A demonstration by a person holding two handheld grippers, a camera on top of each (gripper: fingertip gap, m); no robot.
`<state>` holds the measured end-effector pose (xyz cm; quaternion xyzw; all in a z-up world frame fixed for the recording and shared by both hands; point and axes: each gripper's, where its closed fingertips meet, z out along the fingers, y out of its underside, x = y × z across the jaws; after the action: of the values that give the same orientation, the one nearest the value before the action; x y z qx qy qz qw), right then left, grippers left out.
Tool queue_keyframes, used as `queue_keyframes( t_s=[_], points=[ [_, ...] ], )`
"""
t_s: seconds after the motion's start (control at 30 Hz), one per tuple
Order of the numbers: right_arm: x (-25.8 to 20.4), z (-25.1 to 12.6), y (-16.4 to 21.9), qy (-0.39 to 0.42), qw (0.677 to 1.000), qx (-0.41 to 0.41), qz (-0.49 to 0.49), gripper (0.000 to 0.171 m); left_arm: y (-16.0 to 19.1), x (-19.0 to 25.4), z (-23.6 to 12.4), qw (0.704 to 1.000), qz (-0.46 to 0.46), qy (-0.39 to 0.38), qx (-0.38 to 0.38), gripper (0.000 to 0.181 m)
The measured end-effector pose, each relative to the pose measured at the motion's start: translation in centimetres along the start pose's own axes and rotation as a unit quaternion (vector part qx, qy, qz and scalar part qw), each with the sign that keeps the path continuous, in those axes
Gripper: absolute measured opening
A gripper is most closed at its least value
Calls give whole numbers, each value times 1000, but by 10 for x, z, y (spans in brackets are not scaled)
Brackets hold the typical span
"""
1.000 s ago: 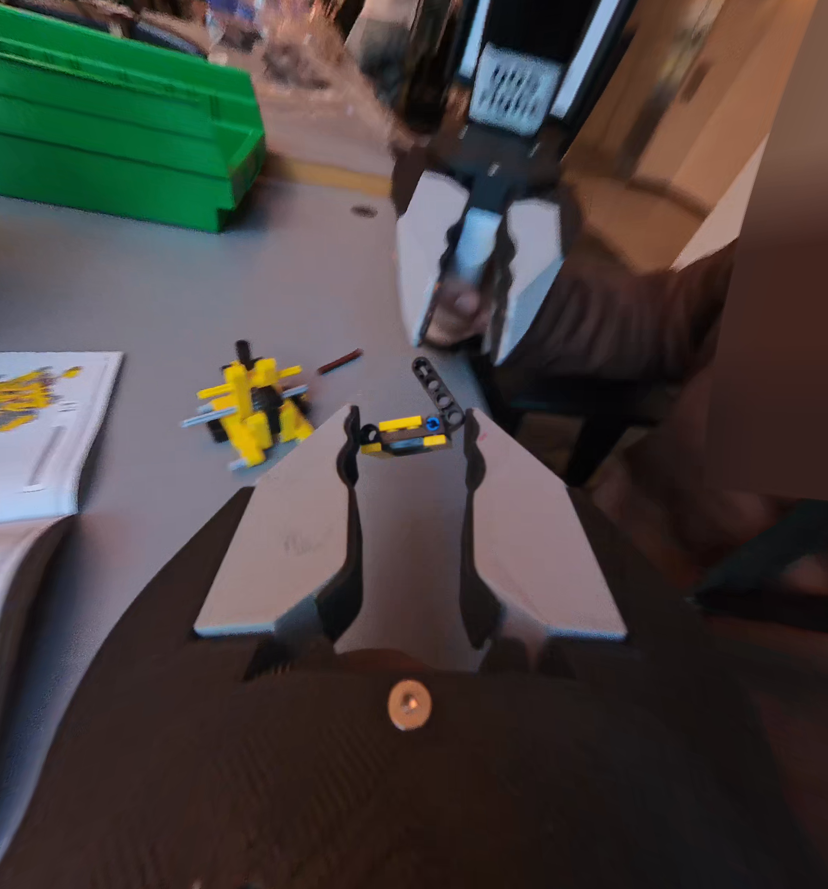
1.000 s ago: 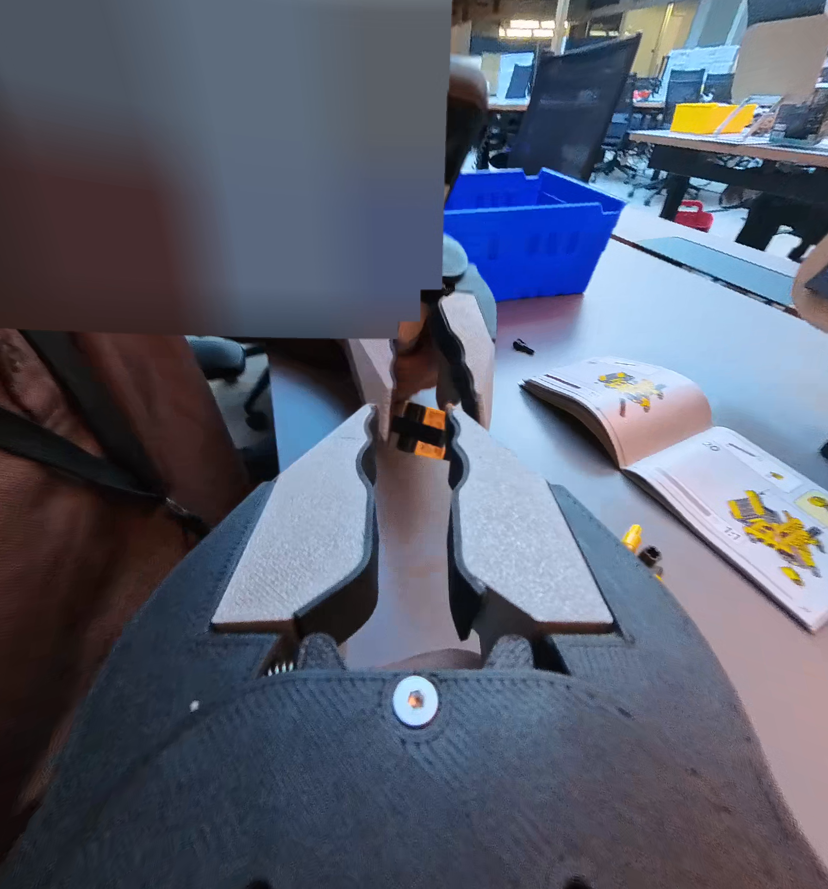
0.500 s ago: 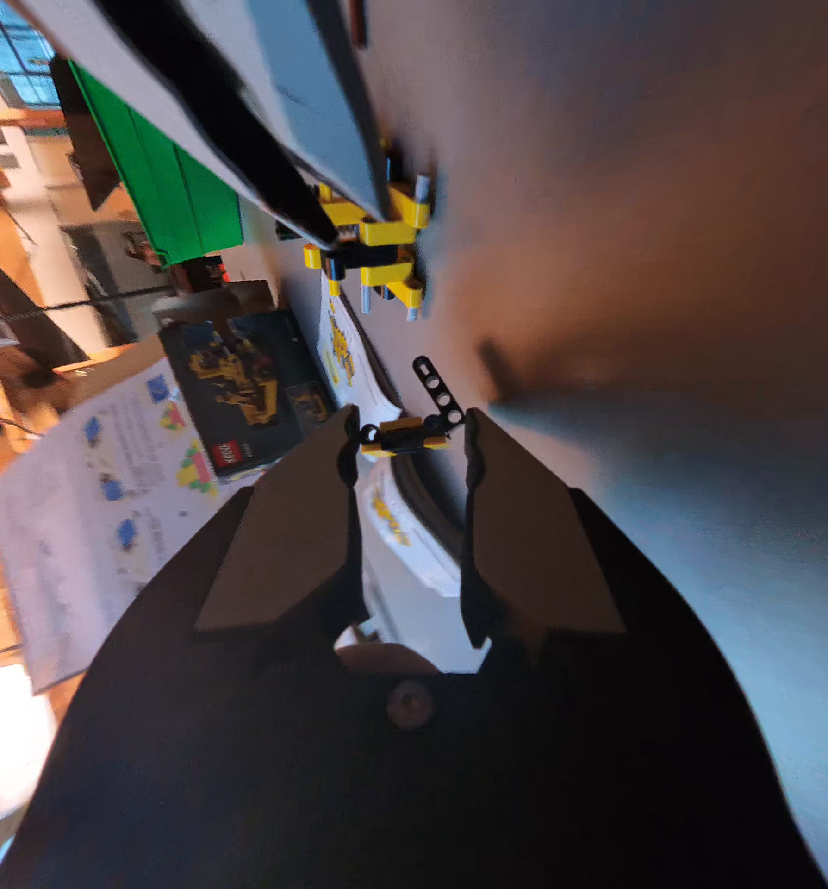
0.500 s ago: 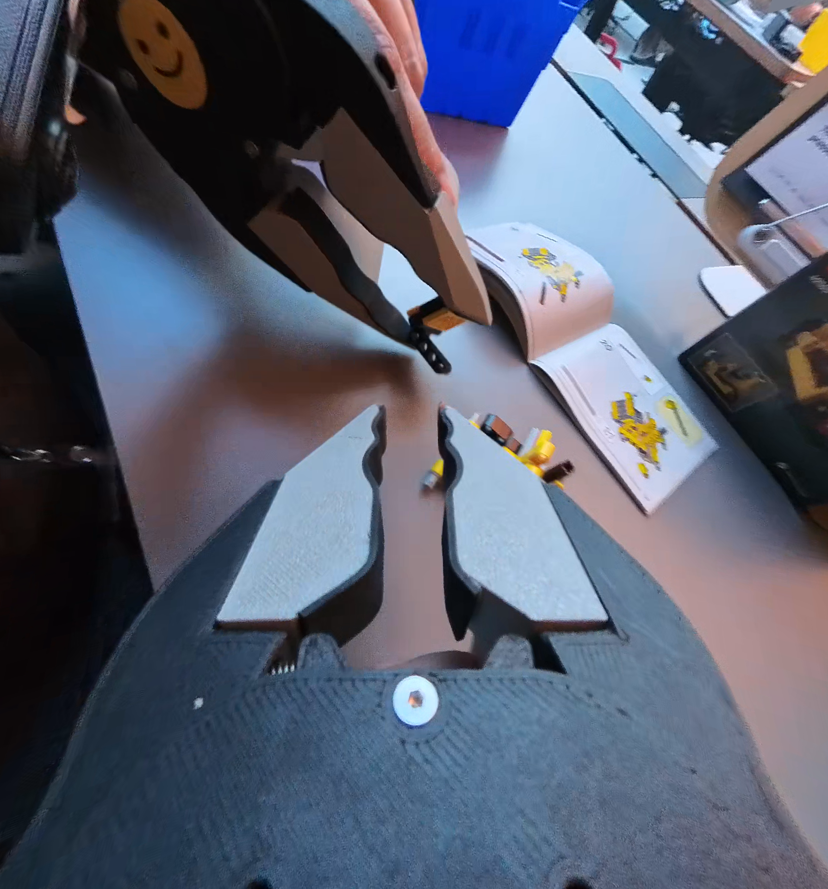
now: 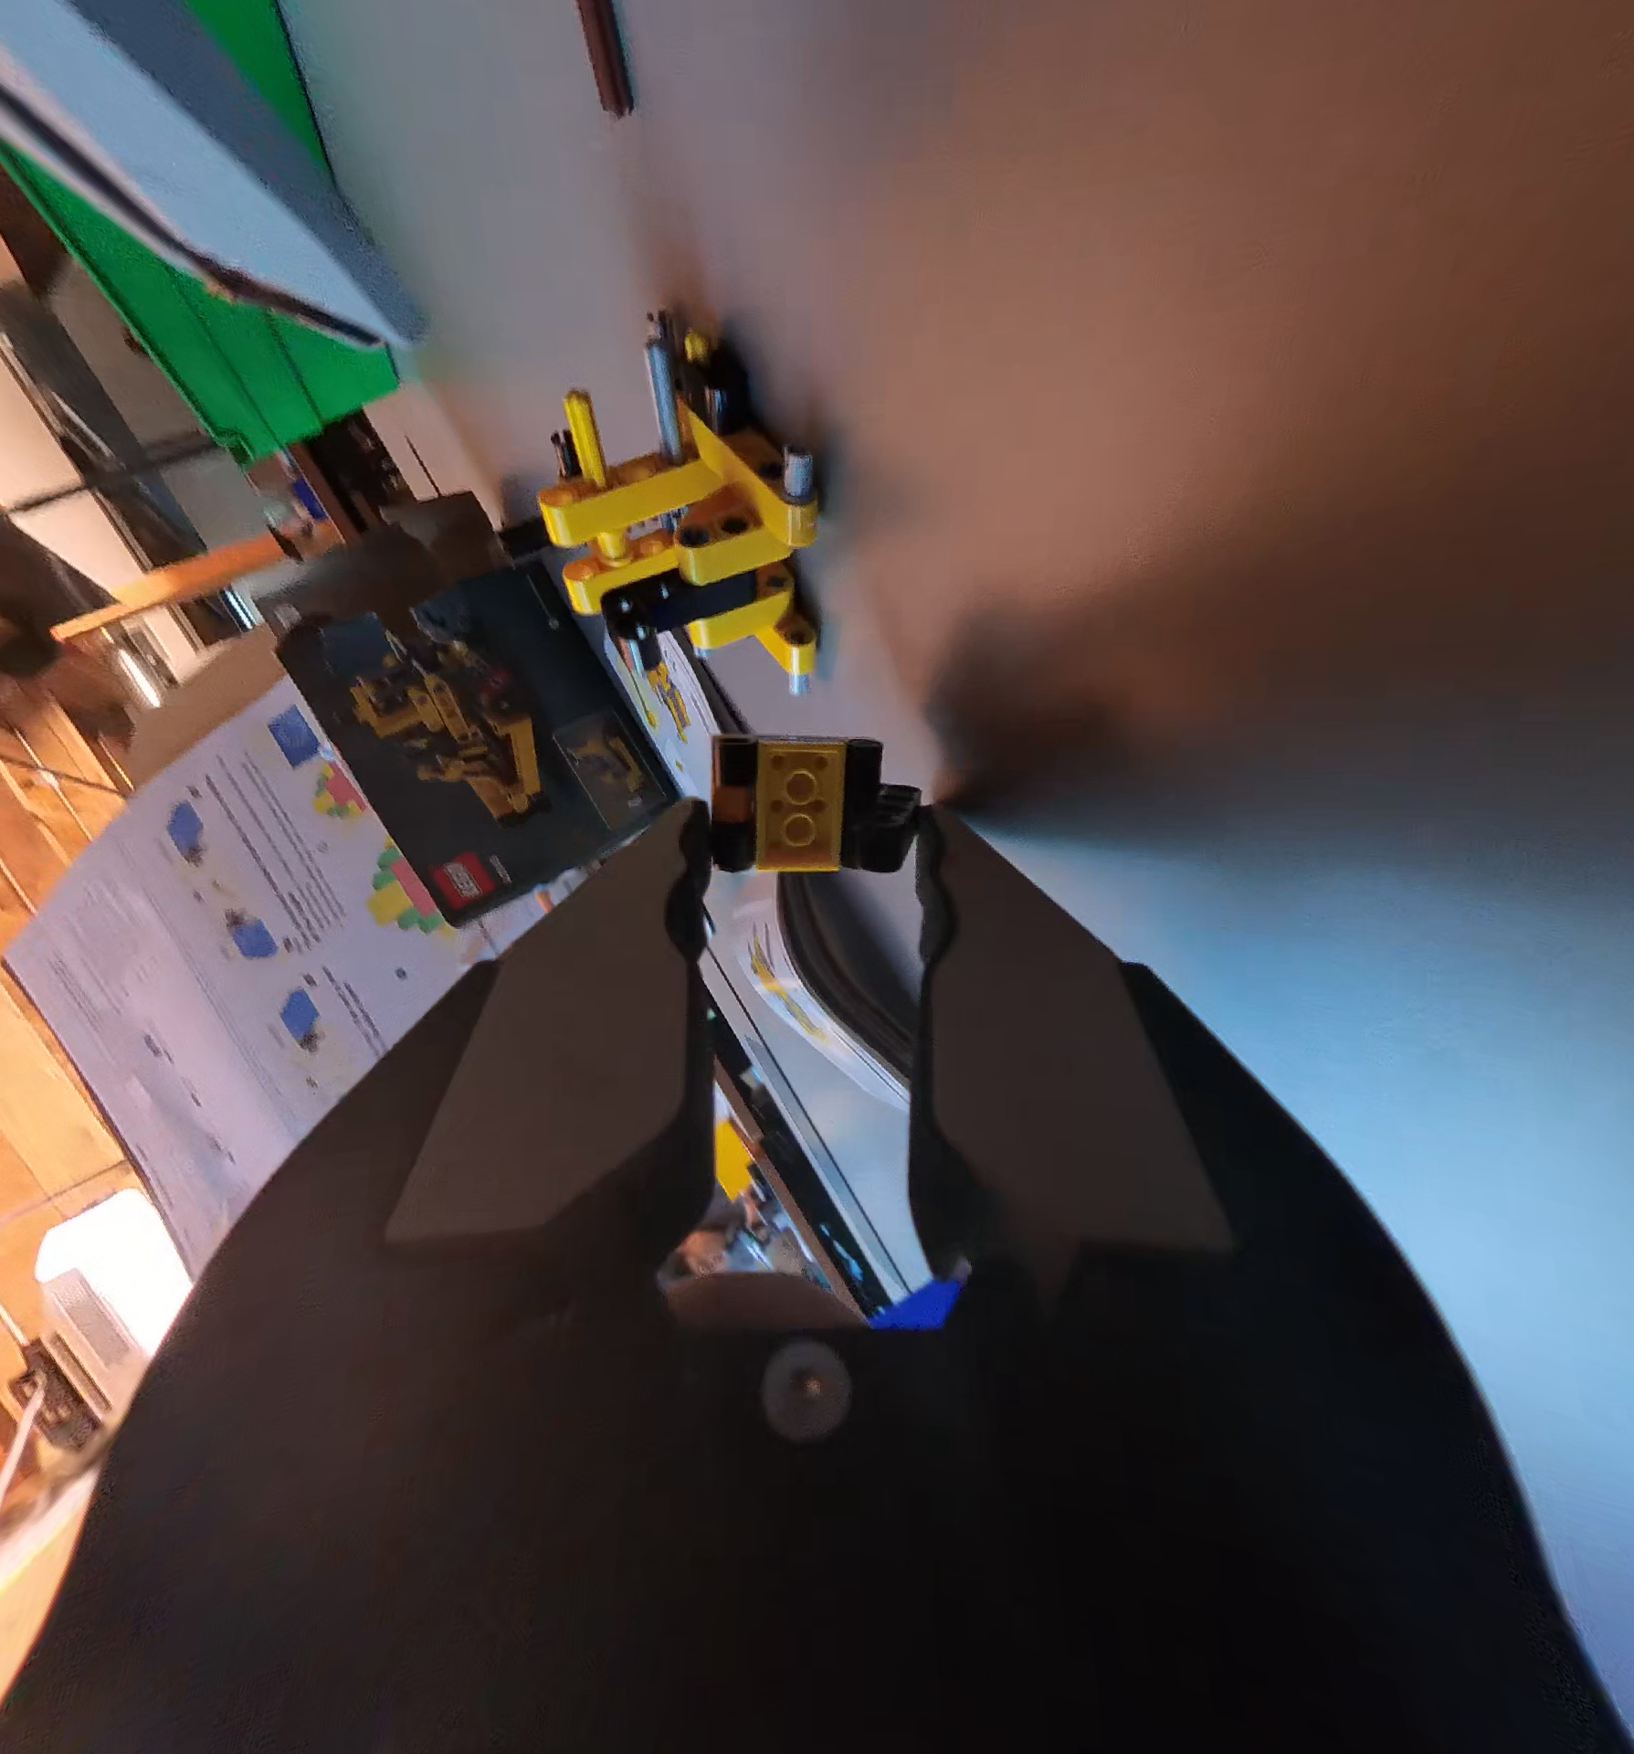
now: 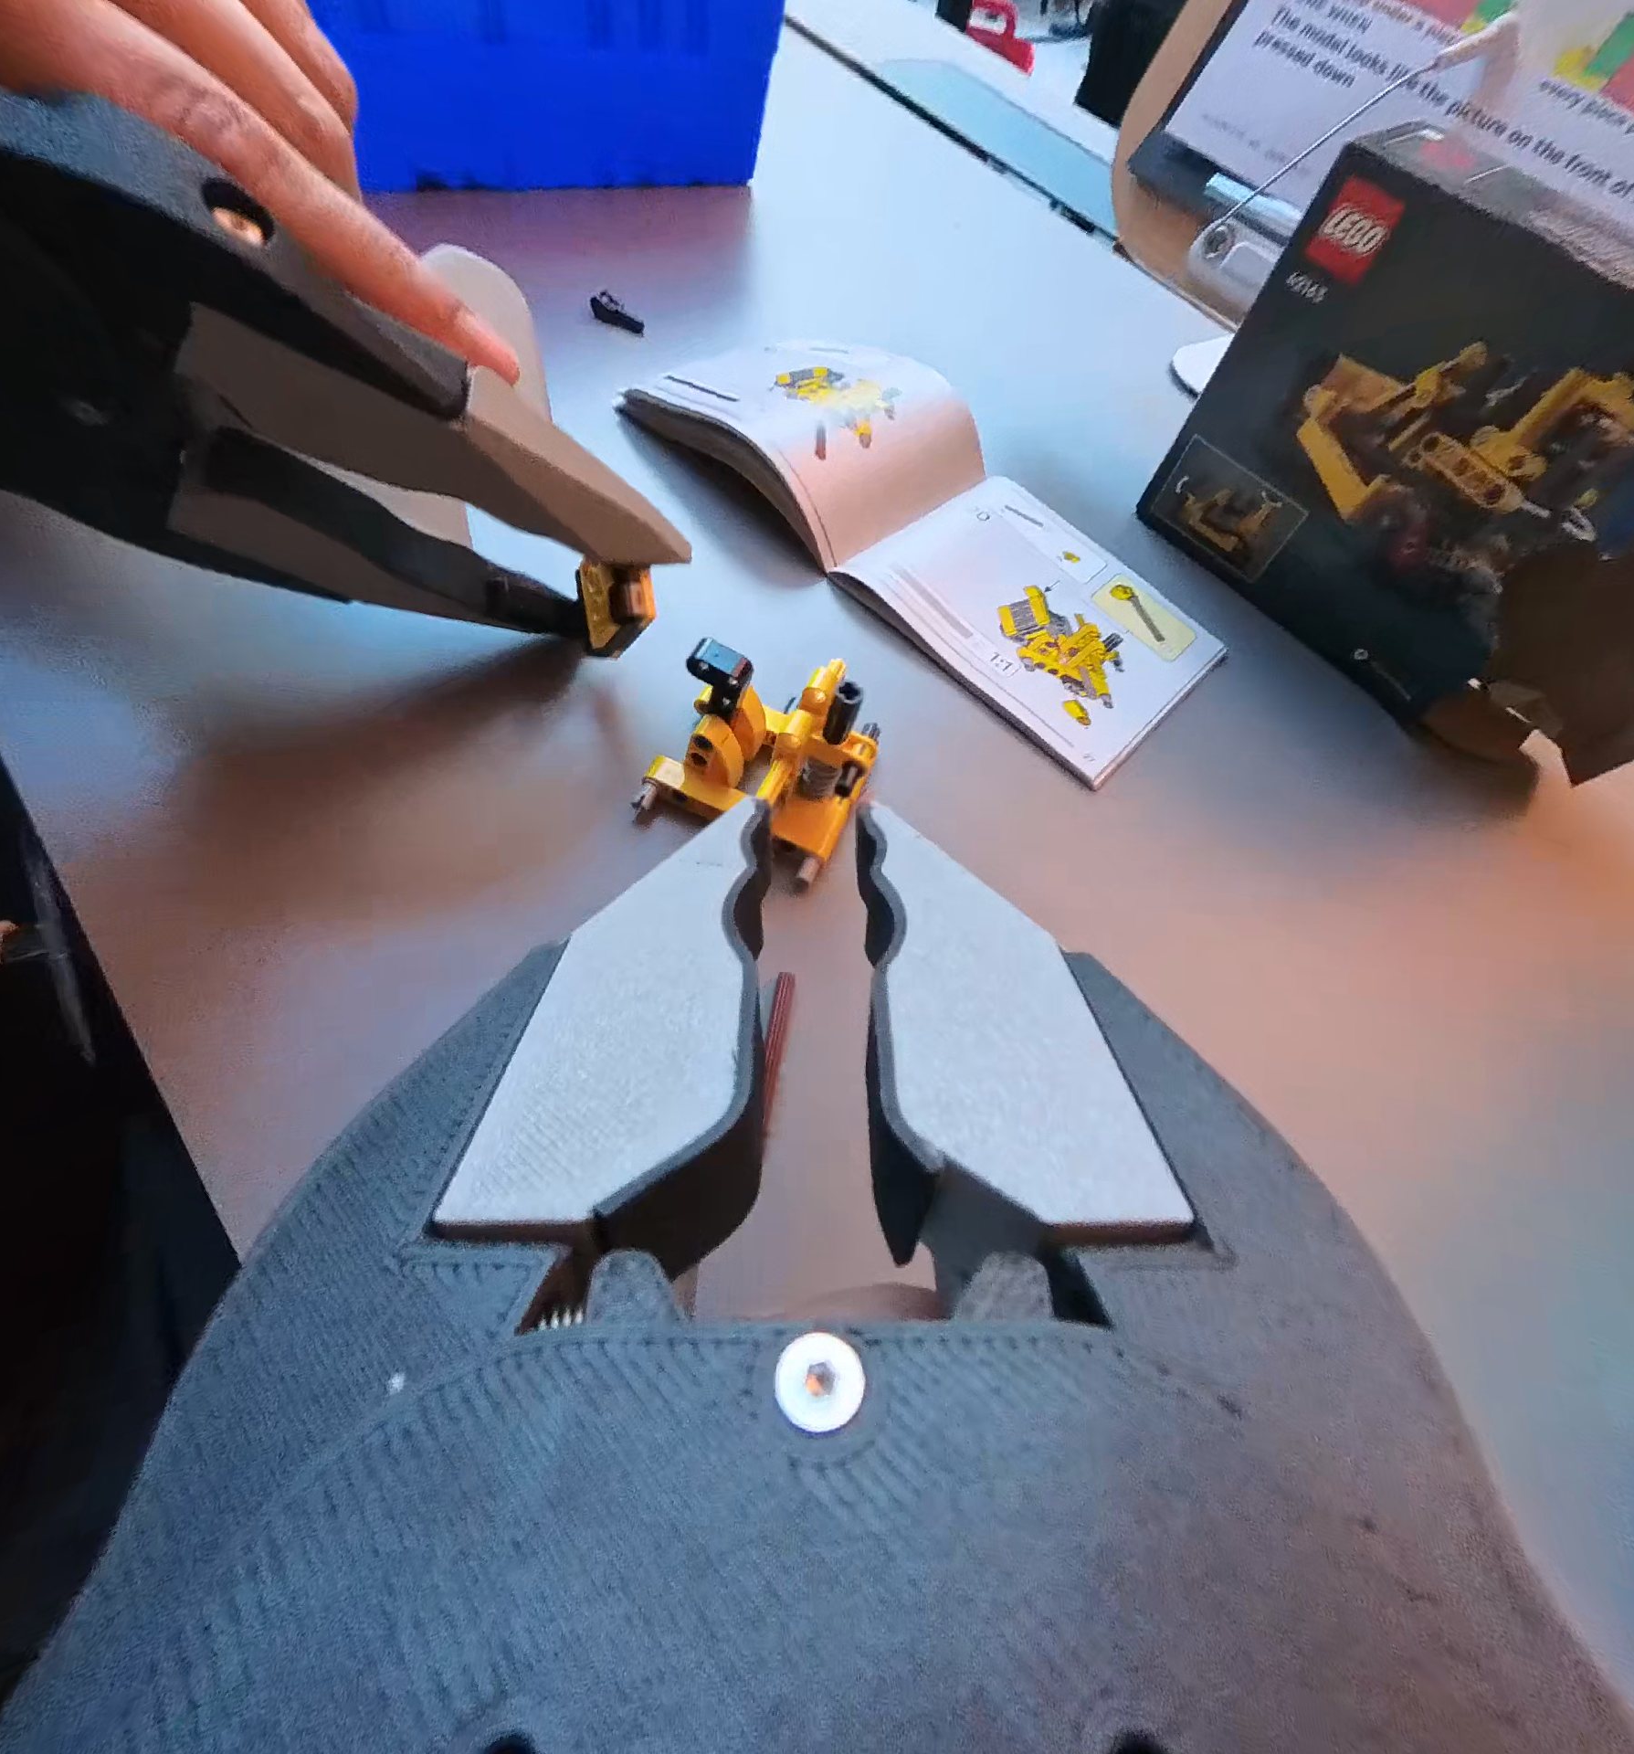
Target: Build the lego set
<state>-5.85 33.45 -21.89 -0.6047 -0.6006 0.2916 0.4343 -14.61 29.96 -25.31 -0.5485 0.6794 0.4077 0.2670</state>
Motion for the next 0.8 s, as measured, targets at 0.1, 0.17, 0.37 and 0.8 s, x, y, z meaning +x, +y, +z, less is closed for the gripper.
queue_keyframes(
  t_s=[0.1, 0.17, 0.37, 0.8],
  points=[
    [-13, 3, -2, -18, 1000, -3, -8, 15, 8, 3, -2, 998, -59, 0, -23, 41],
    [-32, 5, -9, -53, 999, 3, 9, 15, 11, 1, -3, 993, -119, -6, -24, 40],
    [-73, 28, -42, -62, 997, 33, 42, 29, 3, -16, -21, 967, -238, -77, 40, 41],
    [-91, 59, -42, 4, 1000, 3, -30, 25, 2, 2, -22, 964, -262, -45, 31, 41]
  ],
)
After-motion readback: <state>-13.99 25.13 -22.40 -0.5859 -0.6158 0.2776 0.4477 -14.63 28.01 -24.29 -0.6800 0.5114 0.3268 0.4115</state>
